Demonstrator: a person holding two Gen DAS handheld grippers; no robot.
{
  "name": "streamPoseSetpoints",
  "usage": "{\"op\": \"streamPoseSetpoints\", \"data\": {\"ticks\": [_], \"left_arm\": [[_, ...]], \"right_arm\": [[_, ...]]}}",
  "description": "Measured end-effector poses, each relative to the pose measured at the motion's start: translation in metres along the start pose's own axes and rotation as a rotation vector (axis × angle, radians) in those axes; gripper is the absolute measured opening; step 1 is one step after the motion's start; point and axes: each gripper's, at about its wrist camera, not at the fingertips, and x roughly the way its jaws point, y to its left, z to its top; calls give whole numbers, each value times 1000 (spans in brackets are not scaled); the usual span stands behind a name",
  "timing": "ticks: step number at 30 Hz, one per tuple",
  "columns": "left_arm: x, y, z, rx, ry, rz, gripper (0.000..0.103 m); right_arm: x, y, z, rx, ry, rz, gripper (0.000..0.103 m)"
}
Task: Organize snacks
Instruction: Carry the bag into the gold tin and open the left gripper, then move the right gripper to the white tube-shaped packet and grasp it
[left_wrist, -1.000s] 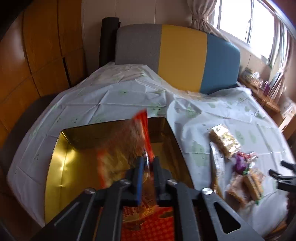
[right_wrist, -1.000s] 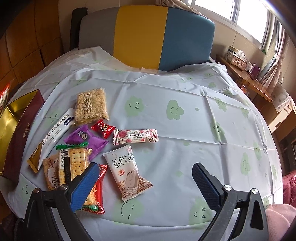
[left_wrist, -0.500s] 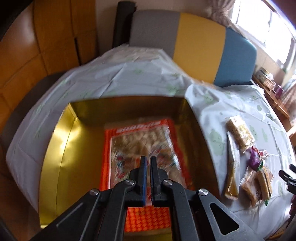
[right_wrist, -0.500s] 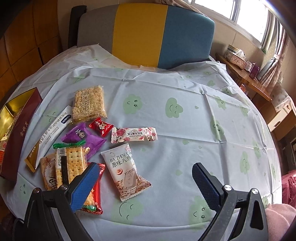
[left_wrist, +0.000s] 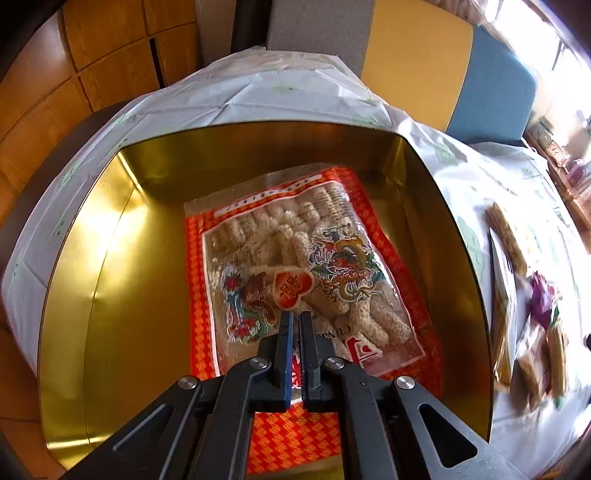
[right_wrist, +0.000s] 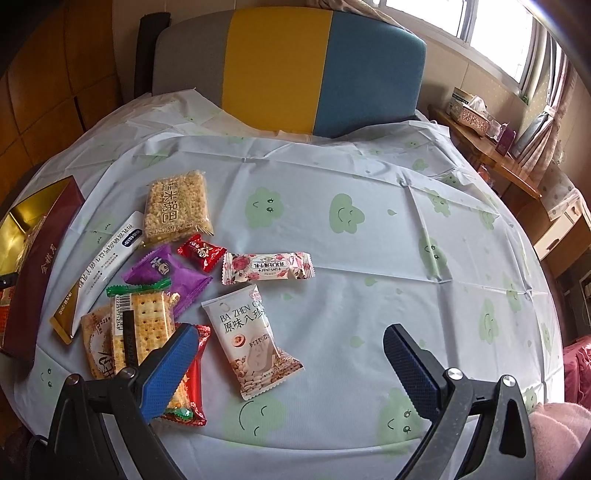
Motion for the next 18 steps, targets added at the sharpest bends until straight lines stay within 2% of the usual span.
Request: {"op": "streamPoseSetpoints", "data": {"ticks": [7, 8, 9, 11, 18], "left_arm": [[-1, -2, 8, -13, 8, 19, 3], [-6, -3, 6, -17, 0, 4, 4], [-12, -3, 4, -27, -13, -16, 6], [-19, -2, 0, -30, -32, -24, 16], [-41, -13, -30, -2, -81, -54, 25]], "right_arm": [[2, 2, 0, -5, 0, 3, 102], [2, 1, 1, 0, -4, 12, 102], [1, 1, 1, 4, -6, 19, 101], [0, 3, 1, -1, -10, 26, 100], [-1, 23, 5, -9, 7, 132, 91]]}}
